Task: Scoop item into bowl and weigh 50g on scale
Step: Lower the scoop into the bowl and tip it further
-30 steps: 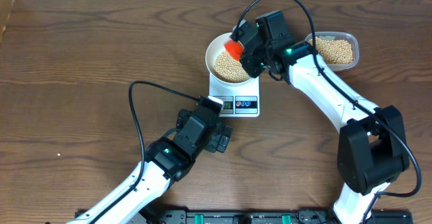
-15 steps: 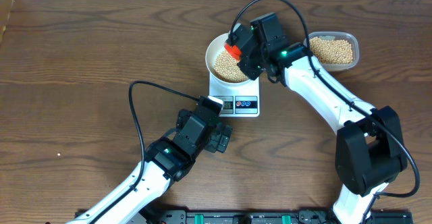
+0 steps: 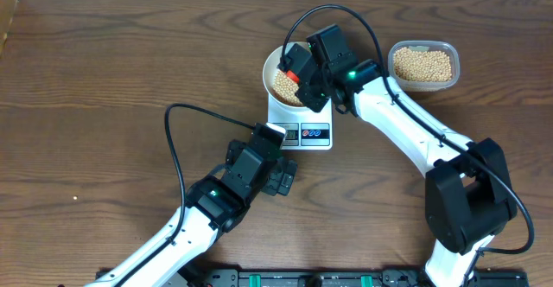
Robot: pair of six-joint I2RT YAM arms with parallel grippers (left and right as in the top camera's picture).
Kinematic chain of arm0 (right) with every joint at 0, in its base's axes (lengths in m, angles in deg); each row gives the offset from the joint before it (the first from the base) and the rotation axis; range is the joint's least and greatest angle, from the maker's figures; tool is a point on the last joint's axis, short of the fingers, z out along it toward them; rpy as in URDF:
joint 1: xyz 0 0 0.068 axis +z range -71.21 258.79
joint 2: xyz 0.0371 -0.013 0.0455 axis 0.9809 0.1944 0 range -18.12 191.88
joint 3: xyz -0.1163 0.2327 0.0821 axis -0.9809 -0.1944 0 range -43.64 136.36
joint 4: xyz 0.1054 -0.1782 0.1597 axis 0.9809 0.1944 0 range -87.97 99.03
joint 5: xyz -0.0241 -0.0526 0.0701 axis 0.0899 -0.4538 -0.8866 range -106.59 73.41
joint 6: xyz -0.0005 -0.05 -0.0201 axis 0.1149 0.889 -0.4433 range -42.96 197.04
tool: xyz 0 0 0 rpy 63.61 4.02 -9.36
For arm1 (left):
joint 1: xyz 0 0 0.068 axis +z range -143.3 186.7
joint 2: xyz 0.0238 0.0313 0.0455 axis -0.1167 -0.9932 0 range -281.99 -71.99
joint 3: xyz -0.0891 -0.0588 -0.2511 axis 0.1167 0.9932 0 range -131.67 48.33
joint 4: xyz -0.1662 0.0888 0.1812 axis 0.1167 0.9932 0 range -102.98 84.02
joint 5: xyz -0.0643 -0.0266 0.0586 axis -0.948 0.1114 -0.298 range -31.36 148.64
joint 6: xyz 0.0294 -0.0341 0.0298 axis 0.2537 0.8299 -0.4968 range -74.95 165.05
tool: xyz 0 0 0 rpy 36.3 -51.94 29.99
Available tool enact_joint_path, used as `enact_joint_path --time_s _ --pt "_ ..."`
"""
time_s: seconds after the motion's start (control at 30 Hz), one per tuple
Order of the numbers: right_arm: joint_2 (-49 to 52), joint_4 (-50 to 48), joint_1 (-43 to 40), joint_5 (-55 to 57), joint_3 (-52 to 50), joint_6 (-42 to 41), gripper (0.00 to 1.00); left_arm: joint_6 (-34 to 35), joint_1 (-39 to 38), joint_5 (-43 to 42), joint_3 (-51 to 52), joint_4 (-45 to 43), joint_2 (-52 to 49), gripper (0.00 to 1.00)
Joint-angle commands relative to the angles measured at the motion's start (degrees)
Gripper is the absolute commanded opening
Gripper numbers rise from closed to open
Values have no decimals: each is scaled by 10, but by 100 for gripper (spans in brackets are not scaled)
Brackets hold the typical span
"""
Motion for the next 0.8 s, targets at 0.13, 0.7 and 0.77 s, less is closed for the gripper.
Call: enact_joint_path --time_s 0.13,0.7,0.77 --pt "3 -1 3 -63 5 -44 1 -3 -1 2 4 0 4 98" --pt "2 -13 -34 -118 18 -122 1 -3 -1 2 4 0 4 98" --pt "2 -13 -42 -146 25 -129 1 -3 -1 2 4 0 4 98"
